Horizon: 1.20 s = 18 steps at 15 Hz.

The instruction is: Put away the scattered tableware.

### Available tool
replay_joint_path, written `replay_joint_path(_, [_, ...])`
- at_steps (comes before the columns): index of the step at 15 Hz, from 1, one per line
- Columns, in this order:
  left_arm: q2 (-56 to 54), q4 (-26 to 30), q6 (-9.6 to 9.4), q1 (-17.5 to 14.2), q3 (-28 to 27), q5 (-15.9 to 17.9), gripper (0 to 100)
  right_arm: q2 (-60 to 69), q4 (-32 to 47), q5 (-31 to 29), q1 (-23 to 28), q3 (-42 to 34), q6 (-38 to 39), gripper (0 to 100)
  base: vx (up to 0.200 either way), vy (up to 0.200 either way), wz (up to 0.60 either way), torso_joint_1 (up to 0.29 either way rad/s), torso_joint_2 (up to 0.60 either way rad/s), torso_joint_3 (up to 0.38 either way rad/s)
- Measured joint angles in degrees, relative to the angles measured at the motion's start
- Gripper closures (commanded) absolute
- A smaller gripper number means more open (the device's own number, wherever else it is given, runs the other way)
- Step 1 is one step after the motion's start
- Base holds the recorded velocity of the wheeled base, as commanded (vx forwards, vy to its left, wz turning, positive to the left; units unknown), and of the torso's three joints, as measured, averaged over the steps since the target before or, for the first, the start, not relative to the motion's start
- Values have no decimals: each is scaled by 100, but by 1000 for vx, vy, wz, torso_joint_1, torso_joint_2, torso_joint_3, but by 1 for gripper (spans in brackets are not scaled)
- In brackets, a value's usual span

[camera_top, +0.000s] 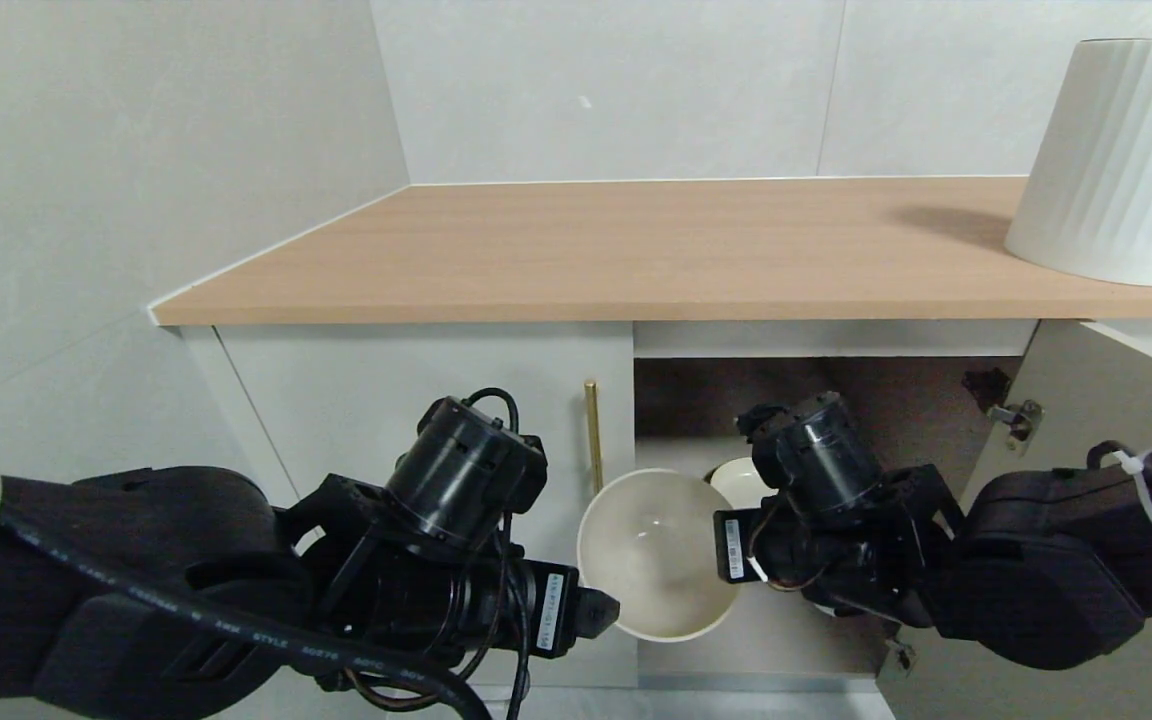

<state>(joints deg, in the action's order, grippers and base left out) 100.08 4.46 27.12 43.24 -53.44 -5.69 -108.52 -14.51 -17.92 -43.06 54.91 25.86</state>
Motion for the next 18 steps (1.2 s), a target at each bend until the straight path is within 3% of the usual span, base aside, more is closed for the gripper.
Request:
replay_joint_path(2, [-2, 0, 0, 0, 0, 0, 0, -83, -692, -17, 282, -257, -145, 100, 0, 0, 0, 0, 0, 0])
replay_joint_path(6, [-6, 2, 0, -9, 2, -7, 0, -308, -878, -4, 770, -277, -150, 100, 0, 0, 0, 0, 0, 0])
replay_joint_path(10, [-13, 0, 0, -16, 2, -7, 0, -741, -1781, -4, 1169, -240, -139, 100, 0, 0, 0, 0, 0, 0])
replay_joint_path(18, [-20, 0, 11, -38, -9, -10, 0, -1518, -1827, -28, 1877, 269, 85, 100, 0, 0, 0, 0, 0, 0])
